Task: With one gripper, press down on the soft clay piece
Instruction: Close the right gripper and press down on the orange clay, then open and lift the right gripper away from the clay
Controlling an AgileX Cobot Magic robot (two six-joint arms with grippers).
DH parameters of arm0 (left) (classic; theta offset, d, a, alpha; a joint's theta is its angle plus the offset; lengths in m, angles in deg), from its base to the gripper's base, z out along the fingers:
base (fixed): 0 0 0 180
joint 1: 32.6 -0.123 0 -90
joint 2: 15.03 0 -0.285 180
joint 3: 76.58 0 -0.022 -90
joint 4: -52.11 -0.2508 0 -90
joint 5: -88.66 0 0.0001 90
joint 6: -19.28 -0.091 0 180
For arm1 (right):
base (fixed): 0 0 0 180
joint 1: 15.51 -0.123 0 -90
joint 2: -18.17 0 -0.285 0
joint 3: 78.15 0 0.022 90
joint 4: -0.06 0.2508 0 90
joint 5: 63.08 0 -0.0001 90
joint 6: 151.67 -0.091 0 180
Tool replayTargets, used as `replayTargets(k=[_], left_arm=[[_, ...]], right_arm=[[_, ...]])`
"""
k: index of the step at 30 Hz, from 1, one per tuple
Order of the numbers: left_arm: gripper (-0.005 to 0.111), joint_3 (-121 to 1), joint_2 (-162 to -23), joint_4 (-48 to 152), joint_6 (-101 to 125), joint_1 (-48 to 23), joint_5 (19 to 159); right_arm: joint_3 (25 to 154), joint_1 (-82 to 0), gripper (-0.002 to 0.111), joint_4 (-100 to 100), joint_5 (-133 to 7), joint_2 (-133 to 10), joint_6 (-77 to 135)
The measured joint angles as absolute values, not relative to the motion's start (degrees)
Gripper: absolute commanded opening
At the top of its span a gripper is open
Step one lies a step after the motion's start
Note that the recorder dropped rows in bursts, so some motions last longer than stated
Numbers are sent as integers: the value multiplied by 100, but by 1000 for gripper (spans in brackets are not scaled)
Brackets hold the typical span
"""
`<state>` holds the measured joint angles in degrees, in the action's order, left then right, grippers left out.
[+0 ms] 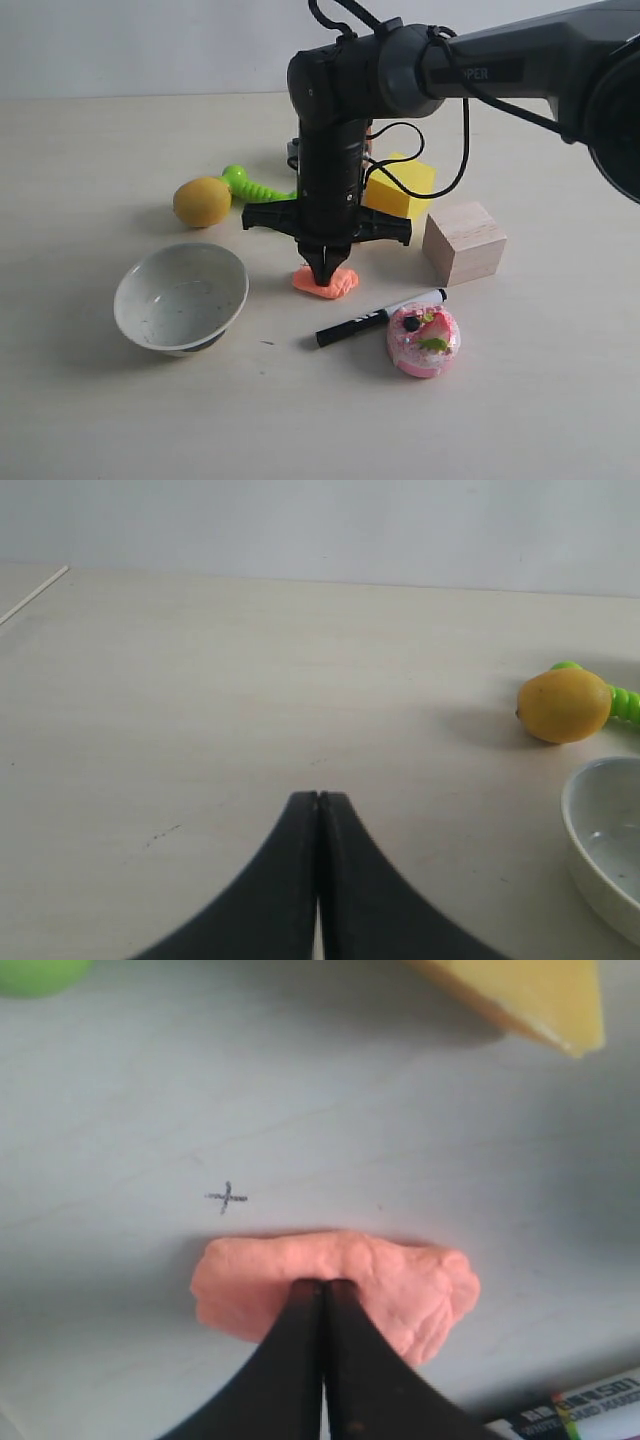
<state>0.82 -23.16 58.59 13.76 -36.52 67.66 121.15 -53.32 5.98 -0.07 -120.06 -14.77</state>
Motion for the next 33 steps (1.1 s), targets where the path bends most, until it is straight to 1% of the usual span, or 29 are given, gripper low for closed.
replayTargets(k=[22, 33], left_arm=[[0, 82, -2316, 5859, 1376, -3652, 6766], [0, 82, -2316, 5859, 1376, -3652, 6766]], right_arm=[[12104, -5355, 0, 490, -121, -11829, -1370], [12093, -6062, 0, -1516, -590, -10564, -1493]])
